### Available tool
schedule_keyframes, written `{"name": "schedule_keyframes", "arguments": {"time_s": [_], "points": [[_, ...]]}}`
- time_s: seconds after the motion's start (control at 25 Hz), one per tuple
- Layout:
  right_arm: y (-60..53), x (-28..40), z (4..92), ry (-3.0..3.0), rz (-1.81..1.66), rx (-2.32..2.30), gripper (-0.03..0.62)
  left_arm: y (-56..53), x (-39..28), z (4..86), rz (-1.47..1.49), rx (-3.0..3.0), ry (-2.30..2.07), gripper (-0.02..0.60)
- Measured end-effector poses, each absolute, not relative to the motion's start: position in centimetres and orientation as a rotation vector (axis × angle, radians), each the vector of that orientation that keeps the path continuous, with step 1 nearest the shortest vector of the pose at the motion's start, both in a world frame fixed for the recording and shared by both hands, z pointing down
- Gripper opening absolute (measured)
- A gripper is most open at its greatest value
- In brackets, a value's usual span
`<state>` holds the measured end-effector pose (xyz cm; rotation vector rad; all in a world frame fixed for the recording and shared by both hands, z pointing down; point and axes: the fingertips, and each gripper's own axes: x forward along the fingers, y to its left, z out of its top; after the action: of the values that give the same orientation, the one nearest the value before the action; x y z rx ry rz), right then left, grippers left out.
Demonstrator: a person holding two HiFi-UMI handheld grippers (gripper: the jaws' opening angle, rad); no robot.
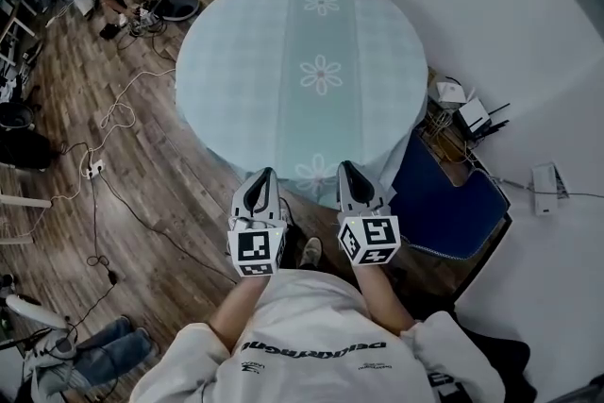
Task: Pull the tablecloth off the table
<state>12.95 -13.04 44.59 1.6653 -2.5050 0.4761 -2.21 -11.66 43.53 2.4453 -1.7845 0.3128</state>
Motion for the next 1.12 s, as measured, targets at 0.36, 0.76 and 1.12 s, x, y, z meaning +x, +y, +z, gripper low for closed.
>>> {"name": "schedule_keyframes", "arguments": {"time_s": [0.36,0.76,1.12], "points": [[-22.2,12.0,48.0,-2.432,0.511,1.682,0.037,-20.6,-4.8,47.4,0.341,2.358,-1.758,0.015],[-29.7,11.5,52.8,-2.32,0.607,1.72,0.051,-29.0,-6.8,52.5,0.356,2.29,-1.689,0.015],[-35.1,10.6,56.3,-2.253,0.666,1.731,0.1,-34.8,-8.1,56.1,0.405,2.239,-1.65,0.034]]}}
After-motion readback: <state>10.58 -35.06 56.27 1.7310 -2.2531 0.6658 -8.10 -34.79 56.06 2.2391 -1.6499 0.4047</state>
